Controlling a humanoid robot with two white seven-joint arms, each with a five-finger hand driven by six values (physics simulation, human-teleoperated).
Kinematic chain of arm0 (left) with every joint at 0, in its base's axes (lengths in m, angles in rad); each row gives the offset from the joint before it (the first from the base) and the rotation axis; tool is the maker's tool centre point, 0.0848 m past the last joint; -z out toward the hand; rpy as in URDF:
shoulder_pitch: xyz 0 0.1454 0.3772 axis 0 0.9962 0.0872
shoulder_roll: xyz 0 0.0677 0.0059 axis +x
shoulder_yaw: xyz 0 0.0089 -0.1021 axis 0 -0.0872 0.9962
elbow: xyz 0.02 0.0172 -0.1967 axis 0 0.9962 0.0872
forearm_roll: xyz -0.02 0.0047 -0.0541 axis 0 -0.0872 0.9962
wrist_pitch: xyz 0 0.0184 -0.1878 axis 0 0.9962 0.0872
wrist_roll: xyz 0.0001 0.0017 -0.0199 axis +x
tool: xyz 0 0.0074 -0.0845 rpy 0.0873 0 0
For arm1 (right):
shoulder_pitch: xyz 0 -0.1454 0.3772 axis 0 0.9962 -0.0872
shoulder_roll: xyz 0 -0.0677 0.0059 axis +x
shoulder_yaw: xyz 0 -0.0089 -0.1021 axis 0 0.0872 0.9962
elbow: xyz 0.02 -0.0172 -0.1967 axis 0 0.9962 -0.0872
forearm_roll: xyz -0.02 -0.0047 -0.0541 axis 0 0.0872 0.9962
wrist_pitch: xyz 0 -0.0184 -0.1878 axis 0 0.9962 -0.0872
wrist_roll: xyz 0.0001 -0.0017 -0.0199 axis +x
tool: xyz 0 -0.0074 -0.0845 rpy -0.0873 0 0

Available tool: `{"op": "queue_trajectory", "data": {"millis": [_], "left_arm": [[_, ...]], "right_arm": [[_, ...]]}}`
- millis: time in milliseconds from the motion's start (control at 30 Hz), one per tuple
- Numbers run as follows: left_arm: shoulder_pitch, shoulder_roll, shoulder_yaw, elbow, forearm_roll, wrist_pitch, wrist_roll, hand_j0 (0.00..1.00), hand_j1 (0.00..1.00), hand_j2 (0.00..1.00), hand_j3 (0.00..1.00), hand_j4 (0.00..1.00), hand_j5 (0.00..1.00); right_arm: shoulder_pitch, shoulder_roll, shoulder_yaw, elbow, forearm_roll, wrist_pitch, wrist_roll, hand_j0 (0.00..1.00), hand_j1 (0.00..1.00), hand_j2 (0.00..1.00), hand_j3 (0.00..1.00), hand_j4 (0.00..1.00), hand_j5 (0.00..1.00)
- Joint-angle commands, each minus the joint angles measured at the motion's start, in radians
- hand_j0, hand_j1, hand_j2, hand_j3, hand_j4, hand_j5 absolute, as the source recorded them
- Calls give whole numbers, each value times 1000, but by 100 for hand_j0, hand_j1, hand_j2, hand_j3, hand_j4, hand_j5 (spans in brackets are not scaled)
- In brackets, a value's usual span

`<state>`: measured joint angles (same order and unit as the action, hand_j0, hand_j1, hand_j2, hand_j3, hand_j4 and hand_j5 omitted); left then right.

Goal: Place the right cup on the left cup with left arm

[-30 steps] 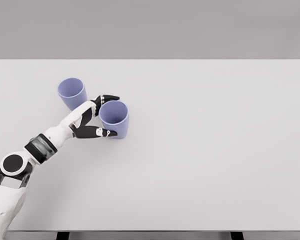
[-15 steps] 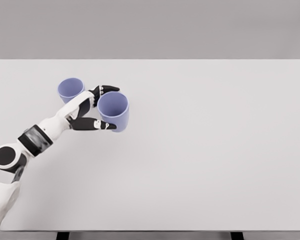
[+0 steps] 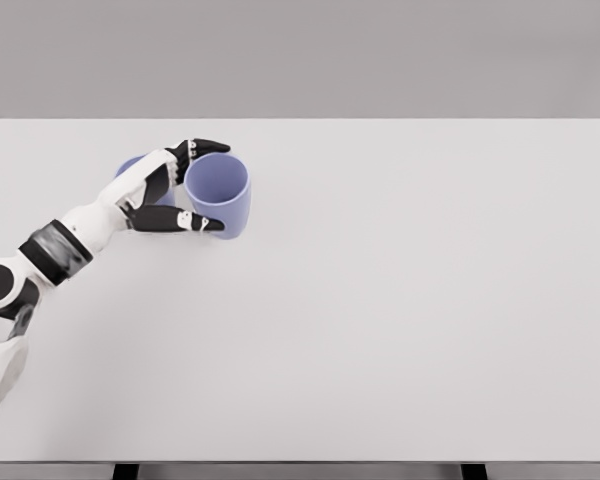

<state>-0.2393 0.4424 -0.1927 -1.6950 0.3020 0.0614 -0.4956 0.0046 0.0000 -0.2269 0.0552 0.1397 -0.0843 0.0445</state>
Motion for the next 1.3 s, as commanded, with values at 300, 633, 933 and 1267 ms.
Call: {"op": "queue_trajectory", "data": {"millis": [300, 633, 933, 1267], "left_arm": [[-46, 9, 32, 9, 19, 46, 0, 69, 69, 69, 69, 69, 69], [-71, 24, 61, 11, 45, 83, 0, 69, 69, 69, 69, 69, 69], [-110, 61, 75, 40, 80, 98, 0, 69, 69, 69, 69, 69, 69], [-161, 99, 78, 129, 114, 98, 0, 69, 69, 69, 69, 69, 69]], "right_arm": [[0, 0, 0, 0, 0, 0, 0, 100, 100, 100, 100, 100, 100], [0, 0, 0, 0, 0, 0, 0, 100, 100, 100, 100, 100, 100], [0, 0, 0, 0, 0, 0, 0, 100, 100, 100, 100, 100, 100], [0, 0, 0, 0, 0, 0, 0, 100, 100, 100, 100, 100, 100]]}}
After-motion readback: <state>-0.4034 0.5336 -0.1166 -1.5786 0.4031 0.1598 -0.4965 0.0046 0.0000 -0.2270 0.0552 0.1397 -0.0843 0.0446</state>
